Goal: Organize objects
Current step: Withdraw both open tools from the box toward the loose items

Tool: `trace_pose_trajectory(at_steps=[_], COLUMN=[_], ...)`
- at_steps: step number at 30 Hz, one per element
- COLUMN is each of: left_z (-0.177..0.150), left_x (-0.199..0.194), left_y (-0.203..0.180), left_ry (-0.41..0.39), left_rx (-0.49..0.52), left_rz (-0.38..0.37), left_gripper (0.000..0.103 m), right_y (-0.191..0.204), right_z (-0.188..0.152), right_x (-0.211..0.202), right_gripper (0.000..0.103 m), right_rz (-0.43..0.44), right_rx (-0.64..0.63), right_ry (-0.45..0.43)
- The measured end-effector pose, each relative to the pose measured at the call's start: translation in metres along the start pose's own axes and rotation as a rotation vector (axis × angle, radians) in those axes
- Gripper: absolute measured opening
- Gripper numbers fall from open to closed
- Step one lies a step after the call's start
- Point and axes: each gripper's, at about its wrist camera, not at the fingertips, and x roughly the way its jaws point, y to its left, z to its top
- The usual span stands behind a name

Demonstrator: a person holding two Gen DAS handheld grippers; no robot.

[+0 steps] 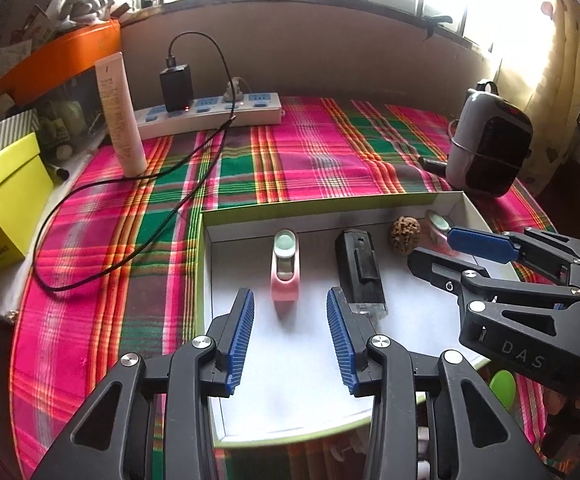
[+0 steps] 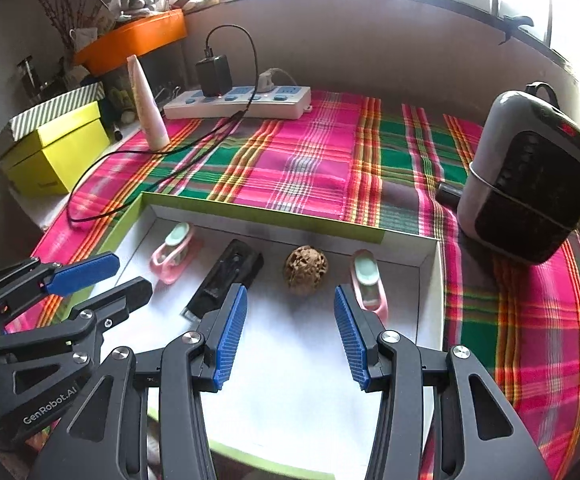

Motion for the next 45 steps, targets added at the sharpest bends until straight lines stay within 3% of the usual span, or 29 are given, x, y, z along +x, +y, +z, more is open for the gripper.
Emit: trace_pose_trajectory(at_steps=[21, 30, 45], left_z=[-0.036, -0.050, -0.089], left_x=[-0.043, -0.063, -0.073], left_y=[-0.011, -0.018, -0.006], left_ry=[-0.053, -0.096, -0.059], left_rx=[0.001, 0.027, -0.008], left_rz=[-0.010, 0.025, -0.075], left_gripper=[0.037, 0.039, 0.045], right_y=[0.011, 0.014, 0.009], right_z=[-0.046, -0.068, -0.111], right_x=[-0.040, -0.064, -0.089], right_gripper=[0.047, 0.047, 0.047], right_rz=[-0.015, -0.044, -0.060], right_rx=[0.039, 0.052, 0.070], right_ry=[-0.057, -0.101, -0.112])
